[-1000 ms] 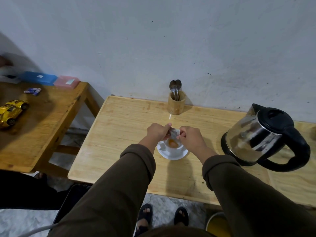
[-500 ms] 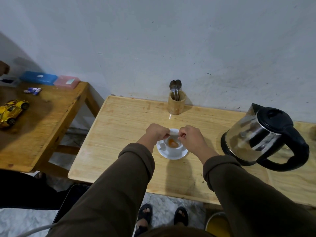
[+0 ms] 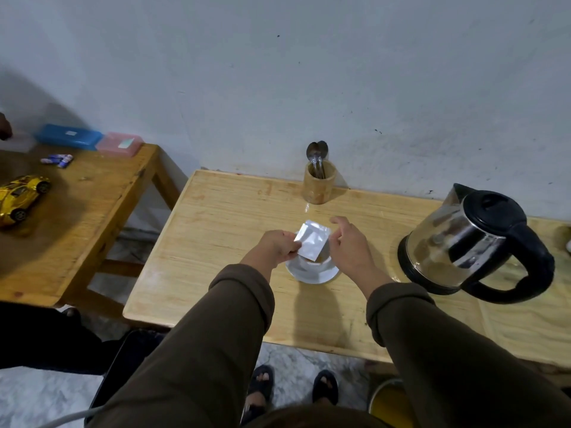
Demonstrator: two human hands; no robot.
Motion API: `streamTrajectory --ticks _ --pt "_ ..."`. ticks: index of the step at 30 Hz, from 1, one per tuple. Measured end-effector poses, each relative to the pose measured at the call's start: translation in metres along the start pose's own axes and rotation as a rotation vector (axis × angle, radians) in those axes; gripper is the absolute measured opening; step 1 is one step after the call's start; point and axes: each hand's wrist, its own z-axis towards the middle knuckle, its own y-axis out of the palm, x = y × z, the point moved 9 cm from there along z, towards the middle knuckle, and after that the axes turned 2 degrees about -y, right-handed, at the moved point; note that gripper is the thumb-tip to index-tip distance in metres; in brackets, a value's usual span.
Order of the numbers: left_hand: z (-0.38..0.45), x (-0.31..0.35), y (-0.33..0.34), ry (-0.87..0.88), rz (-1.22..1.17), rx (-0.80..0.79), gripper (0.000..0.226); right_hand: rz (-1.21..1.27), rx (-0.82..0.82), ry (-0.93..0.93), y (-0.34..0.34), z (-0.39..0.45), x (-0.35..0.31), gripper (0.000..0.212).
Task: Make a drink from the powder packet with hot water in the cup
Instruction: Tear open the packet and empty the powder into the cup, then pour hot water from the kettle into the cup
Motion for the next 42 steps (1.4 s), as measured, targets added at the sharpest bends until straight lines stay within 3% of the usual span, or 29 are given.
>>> streamTrajectory --ticks 4,8,12,15,18,22,25,34,42 --pt "-0.006 0.004 -0.01 0.05 -0.161 0.048 0.012 0.286 0.013 0.145 0.004 -0.004 -0.004 0.04" --pt "-0.01 0.001 -0.033 0.071 -0.255 0.114 0.02 0.248 -0.02 0.144 0.025 -0.005 -0.02 0.025" --pt "-0.011 -0.006 -0.071 0.093 -0.125 0.261 0.01 0.185 -0.059 0.099 0.051 -0.005 -0.042 0.034" --pt "-0.016 -0.012 -0.103 0.127 0.052 0.393 0.012 0.159 -0.118 0.092 0.08 -0.006 -0.06 0.013" --pt "-0.02 -0.02 -0.125 0.163 0.185 0.445 0.009 0.116 -0.168 0.138 0.113 -0.007 -0.069 0.022" --pt "-0.016 -0.034 -0.138 0.199 0.355 0.437 0.022 0.002 -0.346 0.2 0.15 -0.021 -0.069 0.032" --pt "-0.007 -0.045 -0.138 0.194 0.426 0.381 0.029 -0.182 -0.456 0.133 0.165 -0.032 -0.074 0.036" --pt "0.014 -0.051 -0.132 0.219 0.556 0.321 0.033 -0.346 -0.476 0.044 0.181 -0.024 -0.07 0.024" --pt "0.014 -0.054 -0.132 0.188 0.614 0.345 0.022 -0.181 -0.45 0.16 0.168 -0.027 -0.067 0.023"
